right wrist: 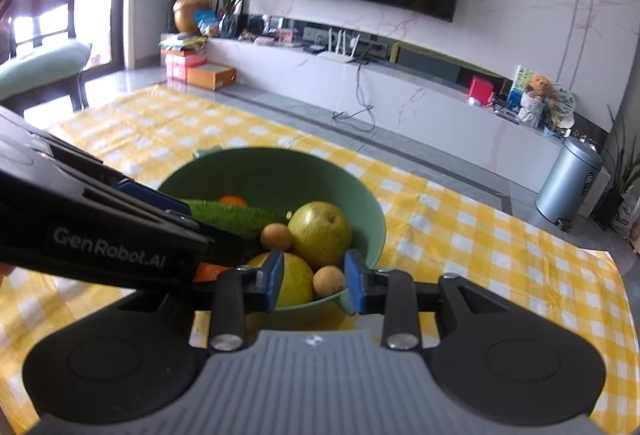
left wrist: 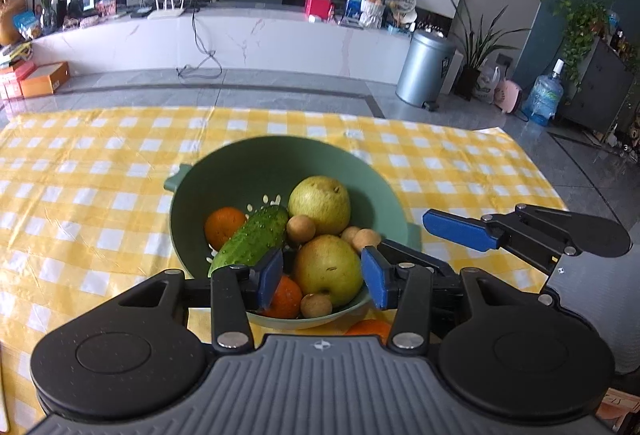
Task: Organize fruits
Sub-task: 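Withdraw both tools toward the cherry tomato and orange on the cloth, then grasp the red cherry tomato with the left tool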
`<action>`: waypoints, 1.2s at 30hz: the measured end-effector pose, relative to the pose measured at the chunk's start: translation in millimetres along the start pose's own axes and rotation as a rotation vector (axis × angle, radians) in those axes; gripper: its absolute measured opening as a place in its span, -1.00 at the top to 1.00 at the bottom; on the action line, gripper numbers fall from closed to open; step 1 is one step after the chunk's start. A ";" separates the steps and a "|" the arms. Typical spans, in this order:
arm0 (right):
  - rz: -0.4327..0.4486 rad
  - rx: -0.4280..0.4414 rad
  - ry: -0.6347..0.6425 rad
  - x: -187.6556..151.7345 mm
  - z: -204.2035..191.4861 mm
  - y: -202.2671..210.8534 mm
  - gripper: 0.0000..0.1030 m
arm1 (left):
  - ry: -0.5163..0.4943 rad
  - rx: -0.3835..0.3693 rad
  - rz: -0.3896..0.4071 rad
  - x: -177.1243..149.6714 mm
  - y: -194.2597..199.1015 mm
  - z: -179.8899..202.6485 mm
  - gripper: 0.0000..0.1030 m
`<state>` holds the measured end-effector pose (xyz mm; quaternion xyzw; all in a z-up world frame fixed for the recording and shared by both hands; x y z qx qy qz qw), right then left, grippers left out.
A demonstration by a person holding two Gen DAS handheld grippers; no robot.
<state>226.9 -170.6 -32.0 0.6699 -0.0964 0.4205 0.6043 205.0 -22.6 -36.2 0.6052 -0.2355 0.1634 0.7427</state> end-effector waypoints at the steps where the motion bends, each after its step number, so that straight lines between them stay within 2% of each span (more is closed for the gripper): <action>1: 0.007 0.000 -0.013 -1.6 0.6 4.1 0.34 | -0.007 0.002 0.009 -0.7 3.6 1.9 -0.05; 8: 0.034 0.005 -0.111 -15.7 1.8 31.1 0.31 | -0.031 -0.002 0.054 -7.6 24.2 12.9 -0.05; 14: 0.028 0.008 -0.202 -32.8 5.2 48.3 0.24 | -0.068 -0.004 0.057 -18.4 32.4 23.1 -0.05; 22: -0.043 -0.010 -0.309 -66.5 12.9 51.0 0.22 | -0.120 -0.048 -0.013 -37.5 27.2 32.9 -0.05; 29: -0.102 -0.036 -0.358 -95.8 12.4 49.3 0.22 | -0.102 -0.090 -0.092 -58.0 9.8 31.0 -0.06; 36: -0.135 -0.042 -0.383 -116.1 11.6 43.6 0.22 | -0.073 -0.101 -0.117 -76.1 -5.0 27.0 -0.06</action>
Point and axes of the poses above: each gripper's, at about its wrist camera, not at the fingertips, and y roughly against the way its jaws point, z to its right, x to its top, the point moved 3 cm from there along -y, roughly the way its jaws point, and after that the axes turned 12 degrees about -z, right-handed, at the moved point
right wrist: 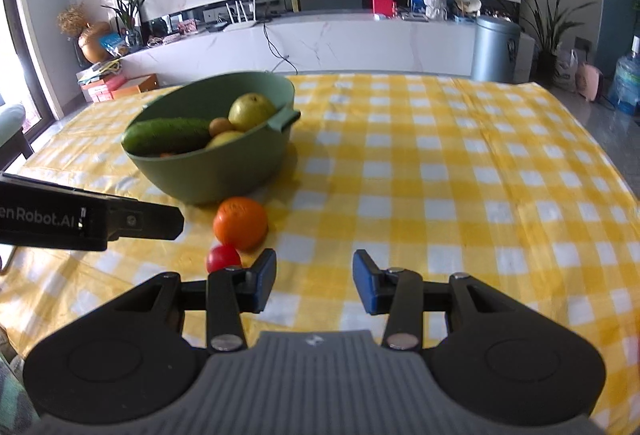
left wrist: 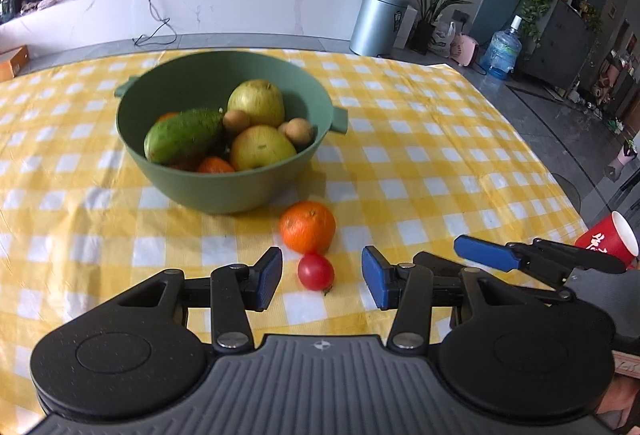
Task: Organize fruits
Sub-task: 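Grasp the red cherry tomato with the left tool, then hold the cherry tomato in the left tool while the right tool grasps the orange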
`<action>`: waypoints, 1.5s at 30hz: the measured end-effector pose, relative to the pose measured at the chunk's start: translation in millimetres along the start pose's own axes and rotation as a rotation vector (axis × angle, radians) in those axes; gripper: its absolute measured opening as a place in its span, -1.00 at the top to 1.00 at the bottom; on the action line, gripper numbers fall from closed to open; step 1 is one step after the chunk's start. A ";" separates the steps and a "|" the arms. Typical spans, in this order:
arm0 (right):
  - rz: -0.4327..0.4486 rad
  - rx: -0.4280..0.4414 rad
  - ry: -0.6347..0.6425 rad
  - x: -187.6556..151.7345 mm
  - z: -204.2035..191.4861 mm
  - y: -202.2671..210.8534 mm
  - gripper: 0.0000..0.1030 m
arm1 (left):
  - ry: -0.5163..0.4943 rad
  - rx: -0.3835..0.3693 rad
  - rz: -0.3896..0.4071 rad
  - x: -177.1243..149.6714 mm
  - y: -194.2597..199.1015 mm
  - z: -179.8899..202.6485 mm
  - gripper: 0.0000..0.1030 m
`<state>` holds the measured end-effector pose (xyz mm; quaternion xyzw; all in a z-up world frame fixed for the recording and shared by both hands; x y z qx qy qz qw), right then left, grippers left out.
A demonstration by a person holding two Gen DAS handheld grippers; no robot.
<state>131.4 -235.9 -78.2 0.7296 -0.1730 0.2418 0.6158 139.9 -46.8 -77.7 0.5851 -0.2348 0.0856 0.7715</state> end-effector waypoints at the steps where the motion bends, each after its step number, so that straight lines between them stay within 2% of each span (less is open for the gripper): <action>1: 0.002 0.001 0.000 -0.8 0.3 -0.4 0.22 | 0.010 0.002 -0.002 -1.9 -3.0 -1.1 -0.06; 8: -0.019 -0.016 -0.019 -2.3 4.3 -13.2 0.22 | 0.034 0.002 -0.028 -7.0 -24.0 -4.0 -0.06; 17: -0.068 0.006 -0.062 -0.2 7.9 -23.3 0.22 | 0.062 -0.012 -0.078 -5.4 -52.3 -7.4 -0.03; 27: -0.109 0.028 -0.117 -0.1 12.3 -34.9 0.22 | 0.068 -0.009 -0.081 0.1 -65.5 -7.5 0.01; 30: -0.113 0.035 -0.129 0.1 13.1 -35.8 0.22 | 0.053 -0.001 -0.078 0.9 -66.4 -5.8 0.12; 33: -0.115 0.041 -0.118 0.5 9.7 -36.7 0.22 | 0.033 -0.002 -0.079 0.5 -66.7 -4.2 0.42; 35: -0.115 0.042 -0.113 0.9 8.2 -37.4 0.23 | 0.033 -0.009 -0.083 0.1 -66.0 -4.7 0.42; 43: -0.091 0.046 -0.031 2.8 -6.3 -34.5 0.20 | 0.032 0.041 -0.074 0.7 -44.8 -15.1 0.42; 45: -0.096 0.083 -0.024 4.6 -9.9 -35.8 0.14 | 0.051 0.050 -0.061 2.5 -38.3 -21.0 0.42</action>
Point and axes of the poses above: each gripper's, at about its wrist camera, not at the fingertips, and y roughly against the way its jaws point, z to its right, x to its top, the point moved 3 cm from there along -y, roughly the way its jaws point, and after that the axes turned 12 degrees about -z, right-handed, at the moved point
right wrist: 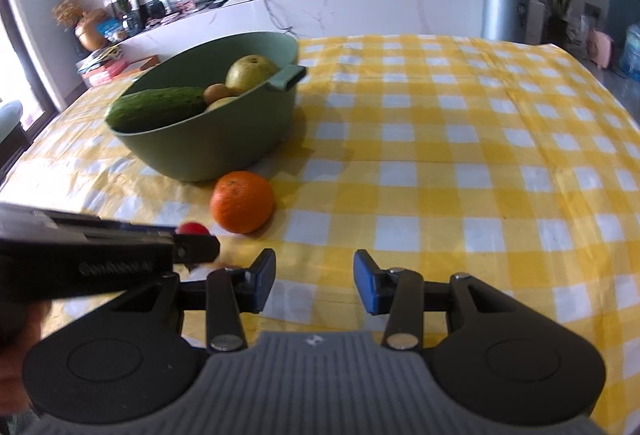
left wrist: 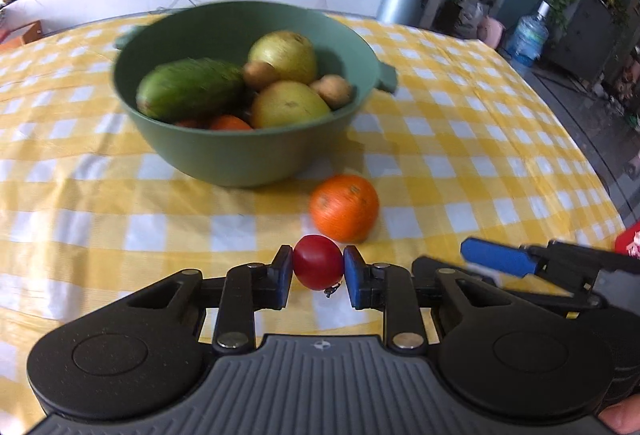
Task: Organize fruits
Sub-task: 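Hold the cherry tomato in the left tool while the right tool grasps the orange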
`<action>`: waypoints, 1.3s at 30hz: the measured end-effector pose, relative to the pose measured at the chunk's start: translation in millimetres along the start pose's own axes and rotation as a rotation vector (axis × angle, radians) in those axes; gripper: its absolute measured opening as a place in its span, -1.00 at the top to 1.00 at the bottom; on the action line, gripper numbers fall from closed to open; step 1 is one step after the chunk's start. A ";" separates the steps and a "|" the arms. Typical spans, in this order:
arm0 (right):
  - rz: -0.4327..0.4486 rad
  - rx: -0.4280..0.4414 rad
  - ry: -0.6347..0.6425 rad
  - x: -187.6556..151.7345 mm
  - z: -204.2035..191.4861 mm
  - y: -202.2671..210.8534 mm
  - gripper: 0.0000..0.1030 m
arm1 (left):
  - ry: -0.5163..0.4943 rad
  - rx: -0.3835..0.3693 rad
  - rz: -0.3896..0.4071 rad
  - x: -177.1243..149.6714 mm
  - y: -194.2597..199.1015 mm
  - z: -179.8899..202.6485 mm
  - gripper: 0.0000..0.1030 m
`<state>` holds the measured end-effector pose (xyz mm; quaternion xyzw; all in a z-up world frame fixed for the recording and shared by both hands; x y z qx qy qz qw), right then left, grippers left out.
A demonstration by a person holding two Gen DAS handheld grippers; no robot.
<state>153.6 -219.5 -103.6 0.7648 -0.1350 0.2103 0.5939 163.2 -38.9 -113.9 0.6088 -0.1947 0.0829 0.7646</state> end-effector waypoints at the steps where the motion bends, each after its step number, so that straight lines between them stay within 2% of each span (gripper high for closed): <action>1: 0.001 0.010 0.000 1.3 -1.6 -0.8 0.12 | 0.008 0.007 0.002 1.2 2.3 -2.6 0.42; 3: 0.013 0.029 0.008 5.0 -6.5 -2.2 0.08 | 0.021 0.023 0.009 3.7 6.5 -7.0 0.42; 7: 0.041 0.014 0.051 14.0 -18.5 -7.5 -0.03 | 0.041 0.027 0.020 9.4 14.5 -14.7 0.42; 12: 0.040 -0.005 0.105 22.0 -26.8 -20.5 -0.03 | 0.054 0.040 0.027 15.0 21.2 -21.8 0.42; 18: 0.035 -0.033 0.144 28.2 -33.8 -31.3 -0.02 | 0.071 0.032 0.033 18.2 23.1 -28.1 0.42; 21: 0.037 -0.018 0.159 30.0 -37.6 -34.1 0.00 | 0.075 0.027 0.034 18.9 23.6 -30.4 0.42; 25: 0.026 -0.005 0.174 31.9 -44.2 -39.4 0.13 | 0.084 0.022 0.034 18.7 24.3 -33.5 0.42; 39: 0.015 -0.030 0.170 31.6 -47.2 -40.7 0.13 | 0.094 0.002 0.050 16.4 35.4 -35.1 0.42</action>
Point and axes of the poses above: each gripper's, at about its wrist camera, not at the fingertips, and y roughly against the way its jaws point, z to its right, x to its top, the point moved 3 cm from there along -y, roughly the way its jaws point, and after that the axes turned 12 degrees about -z, right-handed, at the moved point
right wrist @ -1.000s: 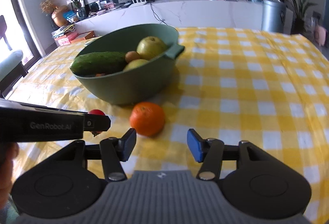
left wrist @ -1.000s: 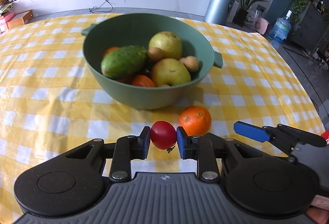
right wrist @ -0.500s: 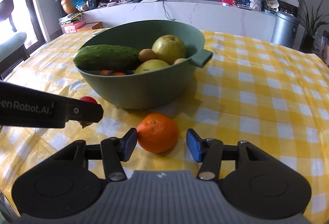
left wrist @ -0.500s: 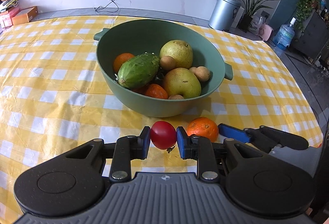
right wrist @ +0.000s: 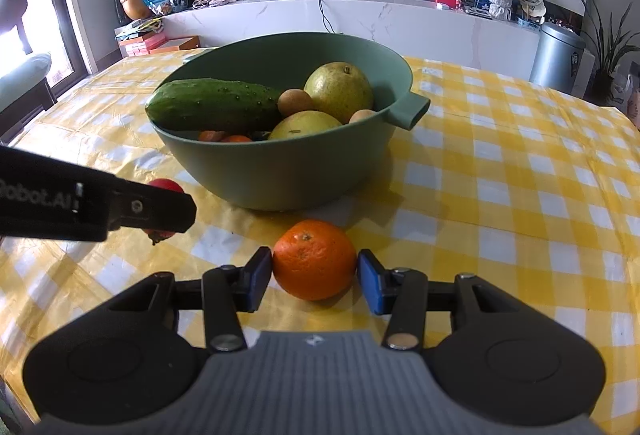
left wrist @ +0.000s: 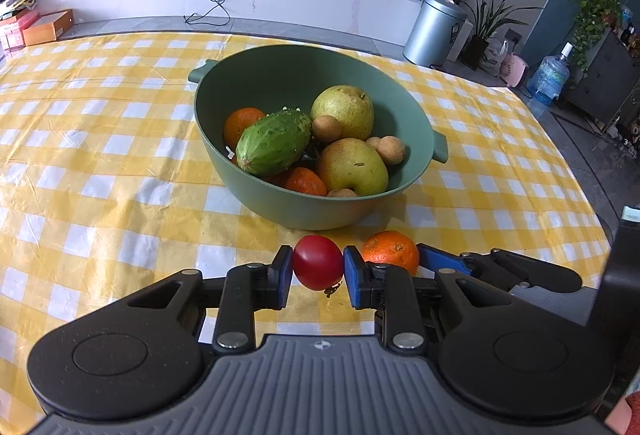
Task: Organize fruits
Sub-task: 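Hold the cherry tomato in the left tool while the right tool grasps the orange, then carry the cherry tomato in the left tool while the right tool carries the orange to the colander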
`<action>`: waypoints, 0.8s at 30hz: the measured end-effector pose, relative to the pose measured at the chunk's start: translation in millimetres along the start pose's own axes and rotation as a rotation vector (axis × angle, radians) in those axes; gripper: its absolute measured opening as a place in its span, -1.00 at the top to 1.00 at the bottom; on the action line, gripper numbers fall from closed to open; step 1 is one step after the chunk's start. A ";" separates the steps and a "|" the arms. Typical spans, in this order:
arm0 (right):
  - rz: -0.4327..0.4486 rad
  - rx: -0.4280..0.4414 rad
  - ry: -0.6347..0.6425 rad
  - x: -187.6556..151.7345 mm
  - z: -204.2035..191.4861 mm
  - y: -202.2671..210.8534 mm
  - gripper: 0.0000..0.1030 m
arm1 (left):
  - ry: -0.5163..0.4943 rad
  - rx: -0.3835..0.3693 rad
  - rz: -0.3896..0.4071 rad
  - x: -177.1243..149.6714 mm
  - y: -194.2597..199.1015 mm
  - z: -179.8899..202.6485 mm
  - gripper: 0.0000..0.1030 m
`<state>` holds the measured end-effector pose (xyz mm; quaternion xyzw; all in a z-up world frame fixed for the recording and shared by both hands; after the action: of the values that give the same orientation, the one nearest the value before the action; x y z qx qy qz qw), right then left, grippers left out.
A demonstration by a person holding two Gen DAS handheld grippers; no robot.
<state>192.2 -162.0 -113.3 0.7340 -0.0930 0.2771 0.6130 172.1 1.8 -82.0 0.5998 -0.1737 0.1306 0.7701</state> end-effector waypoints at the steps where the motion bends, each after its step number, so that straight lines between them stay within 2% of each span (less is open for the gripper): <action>1: -0.006 0.002 -0.007 0.8 0.6 -0.6 0.13 | 0.000 -0.001 0.003 -0.2 1.9 0.0 0.42; 12: -0.060 0.015 -0.058 7.0 1.5 -2.2 0.15 | -0.011 -0.004 0.046 -5.1 30.7 6.2 0.42; 24: 0.077 0.009 -0.004 17.3 -7.7 66.0 0.16 | -0.024 -0.012 0.132 1.1 61.4 10.7 0.42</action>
<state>172.9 -166.4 -47.6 0.7332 -0.1209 0.2994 0.5985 146.8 6.6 -25.3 0.5837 -0.2229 0.1731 0.7613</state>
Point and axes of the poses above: each gripper's, at about its wrist camera, not at the fingertips, and y roughly against the way its jaws point, z to its right, x to its top, the point moved 3 cm from there along -y, roughly the way its jaws point, and after that the axes turned 12 degrees about -z, right-handed, at the moved point
